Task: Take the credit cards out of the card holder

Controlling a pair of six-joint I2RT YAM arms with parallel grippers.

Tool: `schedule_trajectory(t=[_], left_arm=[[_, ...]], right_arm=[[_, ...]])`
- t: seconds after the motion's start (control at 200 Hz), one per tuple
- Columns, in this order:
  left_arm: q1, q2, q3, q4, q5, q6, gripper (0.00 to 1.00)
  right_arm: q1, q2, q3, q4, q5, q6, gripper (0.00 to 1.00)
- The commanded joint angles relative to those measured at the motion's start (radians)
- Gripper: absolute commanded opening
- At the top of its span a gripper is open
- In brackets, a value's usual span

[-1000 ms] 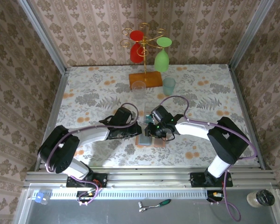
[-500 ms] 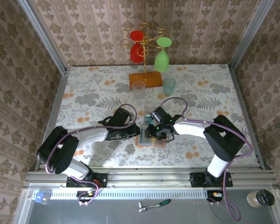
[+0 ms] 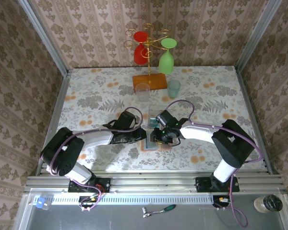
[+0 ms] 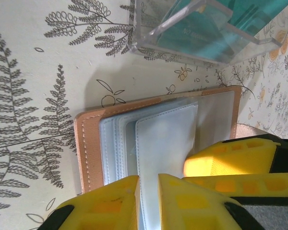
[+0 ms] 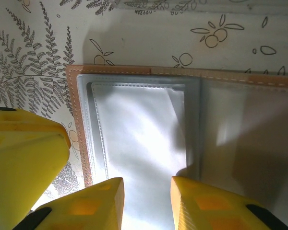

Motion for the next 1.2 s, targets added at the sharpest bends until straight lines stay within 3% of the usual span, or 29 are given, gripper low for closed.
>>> schedule_trajectory(t=[0.0, 0.74, 1.195], left_arm=[[-0.007, 0.016, 0.004, 0.020, 0.019, -0.010, 0.18], [-0.039, 0.064, 0.000, 0.110, 0.038, -0.062, 0.27], [-0.047, 0.071, 0.006, 0.081, 0.010, -0.065, 0.32]], right_arm=[[-0.006, -0.021, -0.021, -0.030, 0.025, -0.012, 0.32], [-0.050, -0.051, -0.098, 0.094, -0.053, 0.039, 0.31], [-0.082, -0.049, -0.149, 0.185, -0.113, 0.085, 0.30]])
